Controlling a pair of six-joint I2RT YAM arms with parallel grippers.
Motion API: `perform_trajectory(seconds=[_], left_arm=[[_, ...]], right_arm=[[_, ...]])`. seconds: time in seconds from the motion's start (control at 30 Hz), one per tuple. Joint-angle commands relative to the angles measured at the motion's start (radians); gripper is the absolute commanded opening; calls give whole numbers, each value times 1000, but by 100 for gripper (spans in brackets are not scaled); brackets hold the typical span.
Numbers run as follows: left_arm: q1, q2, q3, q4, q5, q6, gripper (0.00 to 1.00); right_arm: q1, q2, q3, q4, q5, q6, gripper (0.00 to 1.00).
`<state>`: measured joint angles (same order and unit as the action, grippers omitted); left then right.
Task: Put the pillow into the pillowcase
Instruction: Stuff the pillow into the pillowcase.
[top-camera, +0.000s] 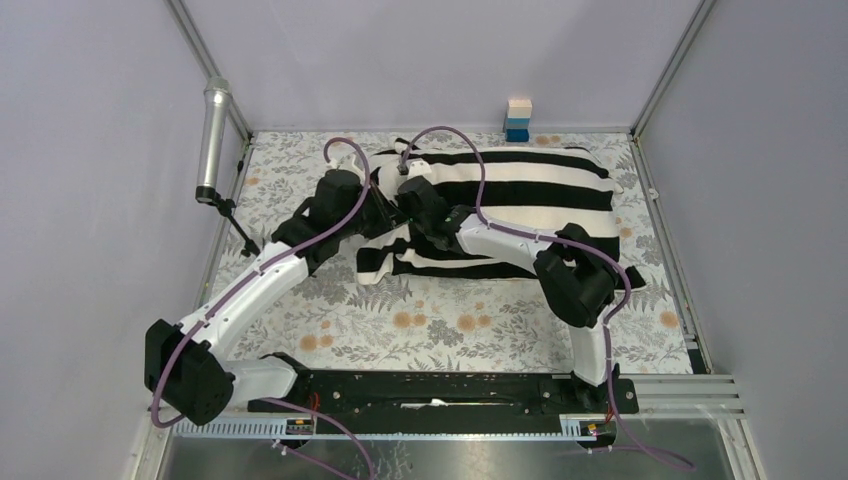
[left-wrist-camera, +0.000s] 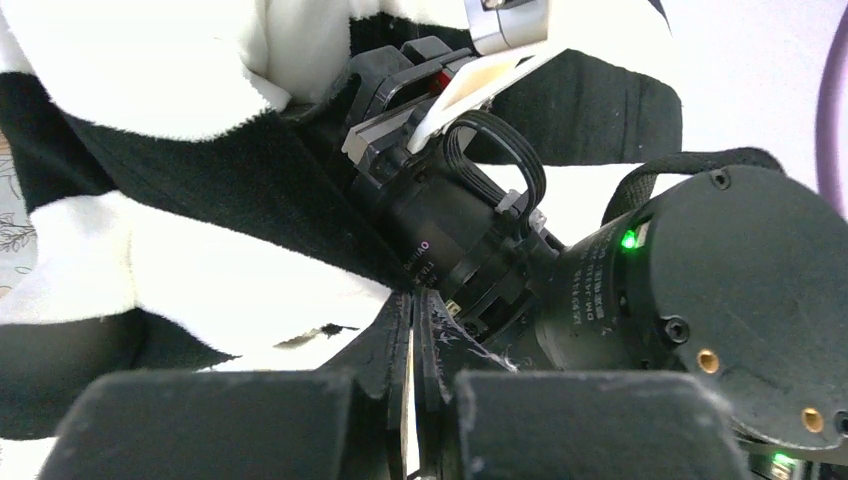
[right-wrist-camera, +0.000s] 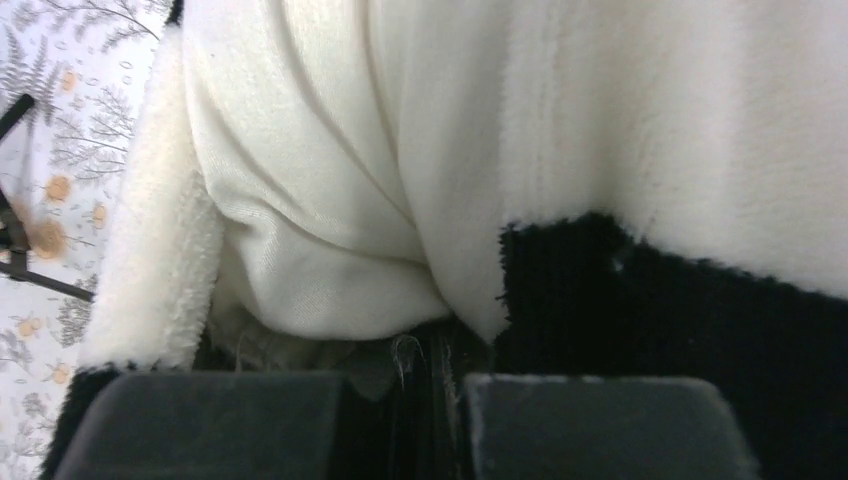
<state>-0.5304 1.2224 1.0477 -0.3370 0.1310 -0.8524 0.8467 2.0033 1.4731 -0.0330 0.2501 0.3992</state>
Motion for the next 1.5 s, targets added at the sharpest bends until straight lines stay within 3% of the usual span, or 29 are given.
perform_trajectory(seconds=[0.0,0.13,0.23,0.37,0.5,0.67,0.9,1.0,1.17,1.27,1.3,1.37,1.47], left_arm=[[-67,-101,43,457,190,-66,0],[-65,-222,-222,416,136,-87,0],[-62,-312,-357,328,76,-96,0],[-52,-416,-440,203,-5,-101,0],[-38,-460,-394,64,-177,-98,0],[-39,-379,-231,-121,-377,-54,0],[8,-364,-174,-262,-552,-89,0],[91,-346,-168,-260,-495,-73,6],[189,-334,-198,-208,-395,-65,10],[227,-285,-216,-136,-289,-69,22],[238,-264,-227,-99,-244,-73,26],[249,-205,-238,-18,-152,-65,34],[249,-97,-230,39,-70,-45,38]], right_arm=[[-24,36,-162,76,-84,62,11],[-29,-121,-175,108,-226,16,42],[-28,-200,-134,55,-299,-20,57],[-26,-280,-84,-30,-327,-58,64],[-22,-303,-23,-119,-244,-95,64],[67,-246,102,-203,-44,-229,83],[139,-58,355,-338,136,-384,99],[155,16,403,-392,147,-404,100],[156,99,344,-400,178,-359,99],[152,167,334,-445,191,-305,98],[140,170,308,-443,172,-278,89],[106,129,196,-364,82,-212,47],[44,46,13,-213,-75,-133,24]])
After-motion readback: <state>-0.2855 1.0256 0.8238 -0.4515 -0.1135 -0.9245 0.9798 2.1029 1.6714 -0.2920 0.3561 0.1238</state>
